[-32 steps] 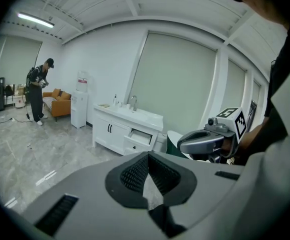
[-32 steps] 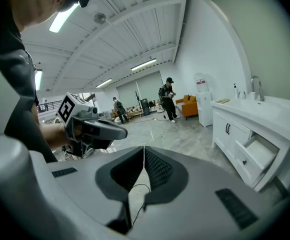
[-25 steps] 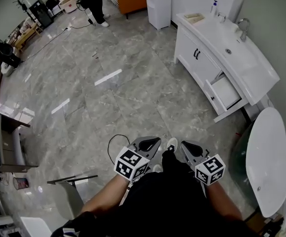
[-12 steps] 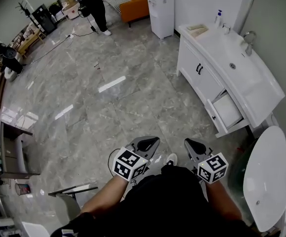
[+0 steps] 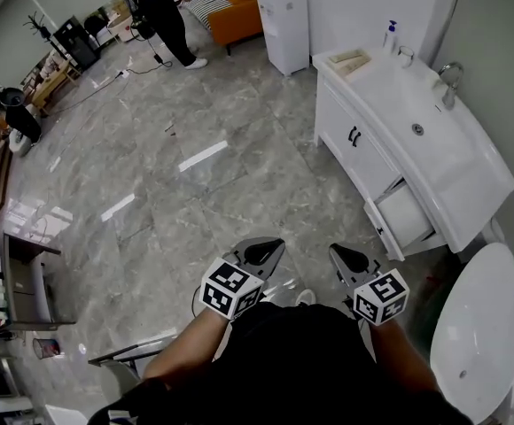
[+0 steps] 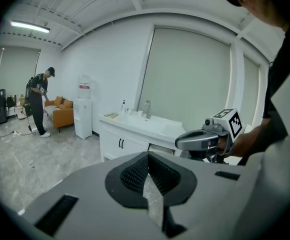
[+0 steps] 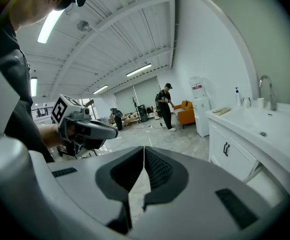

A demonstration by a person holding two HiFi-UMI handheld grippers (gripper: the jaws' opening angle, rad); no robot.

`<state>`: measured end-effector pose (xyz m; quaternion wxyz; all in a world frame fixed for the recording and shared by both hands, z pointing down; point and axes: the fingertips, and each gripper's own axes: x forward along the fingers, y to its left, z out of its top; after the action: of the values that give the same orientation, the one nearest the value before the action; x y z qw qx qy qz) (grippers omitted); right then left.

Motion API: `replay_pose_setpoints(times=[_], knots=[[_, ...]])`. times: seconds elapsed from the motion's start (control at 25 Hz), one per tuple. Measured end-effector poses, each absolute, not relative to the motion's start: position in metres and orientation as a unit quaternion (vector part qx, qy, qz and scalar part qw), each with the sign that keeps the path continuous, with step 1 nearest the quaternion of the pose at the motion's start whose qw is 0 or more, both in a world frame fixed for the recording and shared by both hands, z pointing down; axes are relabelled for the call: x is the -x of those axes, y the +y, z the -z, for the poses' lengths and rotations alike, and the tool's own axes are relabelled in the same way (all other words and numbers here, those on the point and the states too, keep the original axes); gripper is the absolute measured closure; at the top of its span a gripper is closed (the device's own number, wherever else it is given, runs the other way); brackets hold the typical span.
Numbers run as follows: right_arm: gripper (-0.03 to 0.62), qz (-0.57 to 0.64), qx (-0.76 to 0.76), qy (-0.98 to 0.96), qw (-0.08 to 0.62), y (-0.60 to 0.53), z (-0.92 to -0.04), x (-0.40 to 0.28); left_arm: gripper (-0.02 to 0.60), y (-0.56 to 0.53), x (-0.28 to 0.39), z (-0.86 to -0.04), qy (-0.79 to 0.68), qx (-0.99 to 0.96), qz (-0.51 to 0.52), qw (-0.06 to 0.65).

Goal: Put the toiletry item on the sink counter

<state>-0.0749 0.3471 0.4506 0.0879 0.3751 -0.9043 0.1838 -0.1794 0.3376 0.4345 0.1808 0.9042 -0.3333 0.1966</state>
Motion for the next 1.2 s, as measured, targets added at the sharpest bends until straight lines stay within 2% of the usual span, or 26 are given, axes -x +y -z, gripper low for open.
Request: replay_pose_setpoints(times=[0.76,1.2], knots=[[0.591,-0.209,-0.404,-0.886,0.092,0.286,-0.473,0.045,0.581,0.252,0.143,-0.45,-0.294,-0.913,-0.215,0.185],[0.591,-0.21,-0.443,-0.865,0.106,0.194,-0.468,0.057,0.581,0.144,0.153,-0.447,-0.261,-0.926,-0.198,0.188]])
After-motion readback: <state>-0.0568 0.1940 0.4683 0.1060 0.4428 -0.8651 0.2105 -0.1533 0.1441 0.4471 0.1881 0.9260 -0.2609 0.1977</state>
